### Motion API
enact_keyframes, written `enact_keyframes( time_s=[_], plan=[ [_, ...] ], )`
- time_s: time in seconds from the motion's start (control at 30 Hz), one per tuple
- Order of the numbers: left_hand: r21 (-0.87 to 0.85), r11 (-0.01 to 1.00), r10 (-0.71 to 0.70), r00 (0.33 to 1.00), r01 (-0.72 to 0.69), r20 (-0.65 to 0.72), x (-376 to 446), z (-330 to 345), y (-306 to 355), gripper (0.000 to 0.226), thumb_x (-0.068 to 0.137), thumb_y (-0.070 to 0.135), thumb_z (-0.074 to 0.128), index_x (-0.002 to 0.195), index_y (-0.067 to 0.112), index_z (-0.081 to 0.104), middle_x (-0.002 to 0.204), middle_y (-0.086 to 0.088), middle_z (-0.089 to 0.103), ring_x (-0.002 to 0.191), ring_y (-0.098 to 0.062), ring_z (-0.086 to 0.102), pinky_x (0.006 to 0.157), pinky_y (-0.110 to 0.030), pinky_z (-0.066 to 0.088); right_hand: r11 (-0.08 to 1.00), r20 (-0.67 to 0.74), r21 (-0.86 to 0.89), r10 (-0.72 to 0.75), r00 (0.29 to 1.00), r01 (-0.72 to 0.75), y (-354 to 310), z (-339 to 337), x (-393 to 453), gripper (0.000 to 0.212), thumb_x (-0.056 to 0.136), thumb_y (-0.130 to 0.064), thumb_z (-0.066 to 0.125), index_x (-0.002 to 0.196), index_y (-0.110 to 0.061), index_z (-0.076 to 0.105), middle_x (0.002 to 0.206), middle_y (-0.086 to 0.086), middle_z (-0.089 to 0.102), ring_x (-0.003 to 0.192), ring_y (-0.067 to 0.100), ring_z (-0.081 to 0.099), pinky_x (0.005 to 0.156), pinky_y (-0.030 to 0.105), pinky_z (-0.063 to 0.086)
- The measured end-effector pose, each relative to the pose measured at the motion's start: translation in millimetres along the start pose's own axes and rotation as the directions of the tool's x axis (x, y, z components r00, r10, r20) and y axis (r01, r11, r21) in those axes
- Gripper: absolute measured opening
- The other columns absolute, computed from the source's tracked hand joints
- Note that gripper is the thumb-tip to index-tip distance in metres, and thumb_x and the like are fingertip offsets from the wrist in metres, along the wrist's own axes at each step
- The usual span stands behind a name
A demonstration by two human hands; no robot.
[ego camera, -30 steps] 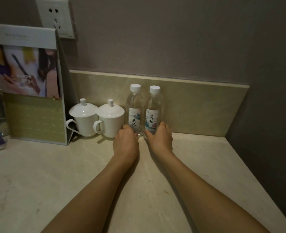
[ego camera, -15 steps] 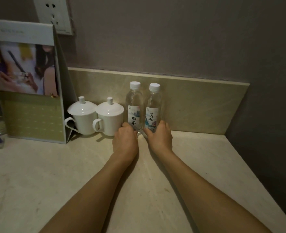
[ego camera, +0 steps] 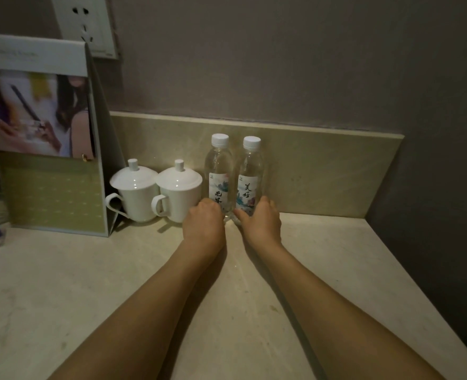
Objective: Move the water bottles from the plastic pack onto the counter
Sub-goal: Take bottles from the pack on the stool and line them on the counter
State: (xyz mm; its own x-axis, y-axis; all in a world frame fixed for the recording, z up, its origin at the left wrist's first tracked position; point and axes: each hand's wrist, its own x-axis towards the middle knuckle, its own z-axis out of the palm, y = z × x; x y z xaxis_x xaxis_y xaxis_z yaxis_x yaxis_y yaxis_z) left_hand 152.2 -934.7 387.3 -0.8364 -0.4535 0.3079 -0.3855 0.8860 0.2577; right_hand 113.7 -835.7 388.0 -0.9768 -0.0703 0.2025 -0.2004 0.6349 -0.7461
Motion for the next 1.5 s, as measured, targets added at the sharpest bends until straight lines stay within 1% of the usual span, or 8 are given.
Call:
enact_keyframes(
  time_s=[0.17,0.4,0.57,0.67,0.87,1.07,1.33,1.5],
  plan=[
    [0.084,0.996,0.03,0.997,-0.036,0.068,2,-6,-2,0.022,0.1,0.024,0.056,0.112,0.009,0.067,0.109,-0.011,0.066,0.097,-0.026,0.065,0.075,-0.034,0.053,1.0,0.01,0.0,0.004,1.0,-0.004,0,0,0,0.048,0.088,-0.039,0.066,0.123,-0.011,0.048,0.123,0.007,0.051,0.113,0.027,0.053,0.087,0.044,0.049],
    [-0.049,0.996,0.07,0.996,-0.068,0.049,-11,-24,6,0.033,0.099,0.036,0.052,0.104,0.007,0.066,0.093,-0.012,0.062,0.085,-0.028,0.062,0.064,-0.032,0.042,0.999,0.045,-0.033,0.029,0.999,-0.027,-3,-12,-6,0.053,0.086,-0.041,0.069,0.123,-0.009,0.05,0.125,0.01,0.05,0.116,0.03,0.051,0.086,0.041,0.046],
    [-0.245,0.957,0.157,0.987,-0.158,-0.021,-20,-40,27,0.035,0.1,0.038,0.048,0.091,0.01,0.067,0.082,-0.008,0.068,0.076,-0.027,0.067,0.072,-0.04,0.06,1.0,-0.07,-0.017,-0.015,0.997,0.014,-3,-48,-18,0.053,0.09,-0.041,0.062,0.129,-0.008,0.05,0.128,0.011,0.052,0.118,0.03,0.051,0.088,0.036,0.041],
    [-0.293,0.938,0.18,0.982,-0.186,-0.048,-31,-46,52,0.041,0.101,0.038,0.041,0.081,0.012,0.064,0.077,-0.01,0.067,0.073,-0.03,0.067,0.073,-0.042,0.06,0.999,-0.136,-0.012,-0.035,0.99,0.034,2,-78,-25,0.049,0.091,-0.035,0.059,0.132,-0.009,0.05,0.128,0.01,0.054,0.118,0.027,0.05,0.094,0.035,0.04],
    [-0.302,0.912,0.254,0.961,-0.276,-0.11,-66,-58,107,0.046,0.098,0.041,0.035,0.085,0.01,0.066,0.087,-0.017,0.07,0.085,-0.04,0.066,0.077,-0.043,0.055,0.999,-0.252,0.01,-0.036,0.967,0.04,26,-146,-47,0.039,0.088,-0.036,0.057,0.12,-0.013,0.058,0.119,0.005,0.06,0.109,0.025,0.055,0.089,0.039,0.05],
    [-0.346,0.862,0.354,0.929,-0.37,-0.112,-119,-63,194,0.045,0.093,0.052,0.042,0.094,0.017,0.072,0.093,-0.012,0.073,0.092,-0.038,0.066,0.077,-0.039,0.054,1.0,-0.347,-0.009,0.012,0.938,-0.016,88,-233,-77,0.03,0.087,-0.038,0.056,0.11,-0.019,0.061,0.11,0.001,0.065,0.104,0.023,0.06,0.095,0.043,0.046],
    [-0.399,0.813,0.441,0.896,-0.425,-0.055,-210,-38,343,0.044,0.09,0.059,0.045,0.095,0.023,0.07,0.099,-0.008,0.073,0.096,-0.035,0.067,0.082,-0.042,0.056,0.998,-0.476,0.006,0.061,0.877,-0.066,221,-368,-128,0.023,0.087,-0.037,0.059,0.104,-0.023,0.062,0.097,-0.003,0.066,0.091,0.014,0.062,0.077,0.026,0.043],
    [-0.441,0.77,0.513,0.858,-0.461,-0.001,-265,-16,426,0.047,0.091,0.06,0.044,0.11,0.022,0.064,0.106,-0.009,0.071,0.098,-0.035,0.067,0.086,-0.046,0.056,0.994,-0.51,0.013,0.097,0.855,-0.104,292,-434,-147,0.018,0.087,-0.033,0.061,0.1,-0.021,0.061,0.094,-0.001,0.068,0.089,0.016,0.063,0.076,0.025,0.043]
  ],
)
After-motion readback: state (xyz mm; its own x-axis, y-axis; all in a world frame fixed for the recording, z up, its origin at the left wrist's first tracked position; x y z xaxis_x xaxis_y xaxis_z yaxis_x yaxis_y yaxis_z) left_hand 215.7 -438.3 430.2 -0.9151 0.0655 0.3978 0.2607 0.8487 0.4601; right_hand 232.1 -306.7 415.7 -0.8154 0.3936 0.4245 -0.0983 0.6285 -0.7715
